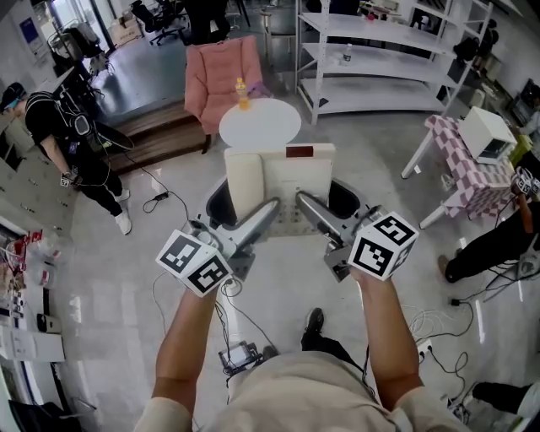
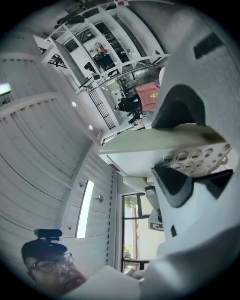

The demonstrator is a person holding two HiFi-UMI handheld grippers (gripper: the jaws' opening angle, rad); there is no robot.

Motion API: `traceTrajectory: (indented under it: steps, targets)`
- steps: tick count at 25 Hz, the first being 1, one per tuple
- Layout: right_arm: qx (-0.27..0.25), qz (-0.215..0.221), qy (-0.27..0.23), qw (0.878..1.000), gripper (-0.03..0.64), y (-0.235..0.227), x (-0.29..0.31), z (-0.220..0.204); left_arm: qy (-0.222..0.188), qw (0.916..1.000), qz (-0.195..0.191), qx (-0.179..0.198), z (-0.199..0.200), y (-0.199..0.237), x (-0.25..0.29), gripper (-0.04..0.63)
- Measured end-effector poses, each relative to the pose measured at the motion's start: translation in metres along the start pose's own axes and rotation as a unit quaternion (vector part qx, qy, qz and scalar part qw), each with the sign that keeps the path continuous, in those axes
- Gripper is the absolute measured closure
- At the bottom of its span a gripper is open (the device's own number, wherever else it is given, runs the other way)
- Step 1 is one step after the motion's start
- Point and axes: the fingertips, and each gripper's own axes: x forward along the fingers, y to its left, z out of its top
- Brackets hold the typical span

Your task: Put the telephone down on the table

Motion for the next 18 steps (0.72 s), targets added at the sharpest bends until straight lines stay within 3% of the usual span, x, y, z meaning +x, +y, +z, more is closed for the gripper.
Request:
traceTrajectory:
  steps: [18]
  targets:
    - [0.021, 0.05, 0.021, 0.998, 0.37, -0.148, 0.028, 0.034, 0.009, 0.9985, 0.053, 0.01, -0.035, 0.045, 0.138, 0.193]
